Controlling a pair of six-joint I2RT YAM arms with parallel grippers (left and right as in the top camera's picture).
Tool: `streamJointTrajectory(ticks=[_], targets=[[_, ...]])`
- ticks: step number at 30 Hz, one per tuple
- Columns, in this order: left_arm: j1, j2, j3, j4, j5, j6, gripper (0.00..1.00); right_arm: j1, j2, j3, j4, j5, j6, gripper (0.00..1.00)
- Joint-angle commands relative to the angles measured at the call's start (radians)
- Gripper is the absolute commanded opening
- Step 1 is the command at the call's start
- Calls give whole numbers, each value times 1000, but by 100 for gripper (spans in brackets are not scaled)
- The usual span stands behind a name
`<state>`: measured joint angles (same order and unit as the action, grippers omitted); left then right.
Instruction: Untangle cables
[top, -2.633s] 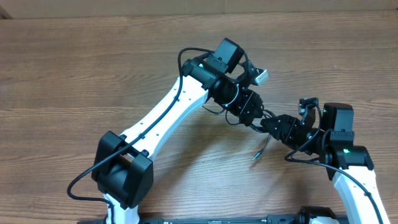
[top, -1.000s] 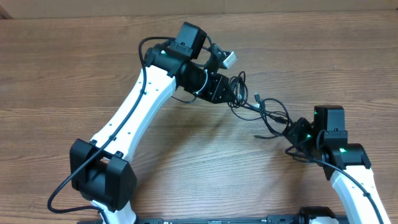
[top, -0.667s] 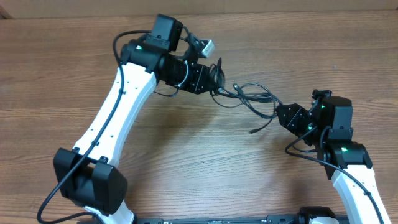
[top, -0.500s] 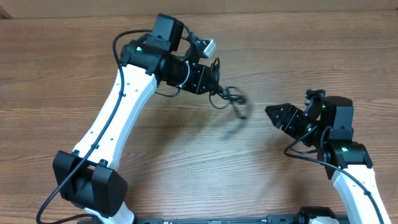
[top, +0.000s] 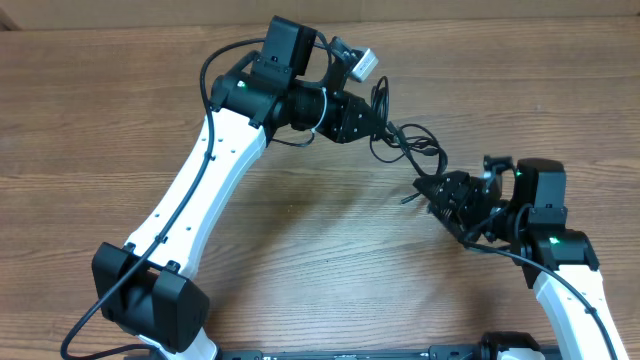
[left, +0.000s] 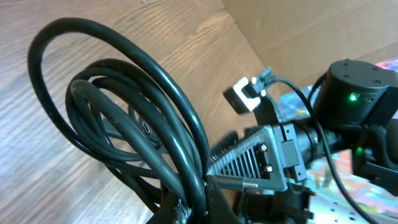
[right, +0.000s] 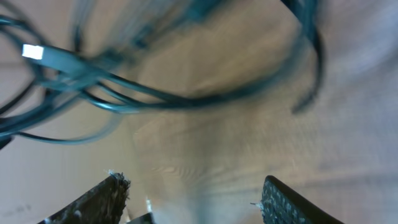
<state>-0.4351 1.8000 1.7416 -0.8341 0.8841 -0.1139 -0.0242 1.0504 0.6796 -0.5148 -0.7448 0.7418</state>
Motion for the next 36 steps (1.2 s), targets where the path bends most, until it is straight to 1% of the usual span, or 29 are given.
streamJointTrajectory(ticks=[1, 3, 6, 8, 10, 11, 12, 14, 18, 22, 25, 28, 30, 32, 33, 35, 36], targets=[[-24, -39, 29, 11, 59, -57, 4, 11, 1, -5, 47, -6, -145, 67], [-32, -39, 29, 12, 59, -77, 4, 11, 1, -5, 71, 24, -133, 66], [-40, -39, 29, 26, 58, -140, 4, 11, 1, -5, 72, 125, 16, 66], [-40, -39, 29, 46, 51, -215, 4, 12, 1, -5, 67, 153, 92, 65], [-40, -39, 29, 67, 51, -301, 4, 14, 1, -5, 83, 146, 98, 64], [-40, -39, 29, 76, 51, -336, 4, 17, 1, -5, 100, 132, 58, 63], [-40, -39, 29, 84, 51, -365, 4, 23, 1, -5, 127, 104, -23, 62], [-40, -39, 29, 91, 51, -407, 4, 45, 1, -5, 168, 61, -229, 62], [-40, -39, 29, 90, 55, -452, 4, 83, 1, -5, 168, 63, -547, 60], [-35, -39, 29, 90, 66, -496, 4, 108, 1, -5, 169, 63, -790, 58], [-35, -39, 29, 91, 78, -497, 4, 110, 1, -5, 169, 71, -899, 57], [-35, -39, 29, 91, 84, -497, 4, 110, 1, -5, 169, 70, -917, 56], [-35, -39, 29, 92, 85, -504, 4, 110, 1, -5, 162, 70, -916, 51], [-35, -39, 29, 102, 86, -509, 4, 110, 1, -5, 149, 70, -916, 41], [-35, -39, 28, 108, 86, -515, 4, 110, 1, -5, 141, 70, -915, 34], [-35, -39, 29, 126, 86, -515, 4, 110, 1, -5, 119, 70, -910, 13], [-35, -39, 29, 134, 85, -514, 4, 110, 1, -5, 108, 70, -898, 5]])
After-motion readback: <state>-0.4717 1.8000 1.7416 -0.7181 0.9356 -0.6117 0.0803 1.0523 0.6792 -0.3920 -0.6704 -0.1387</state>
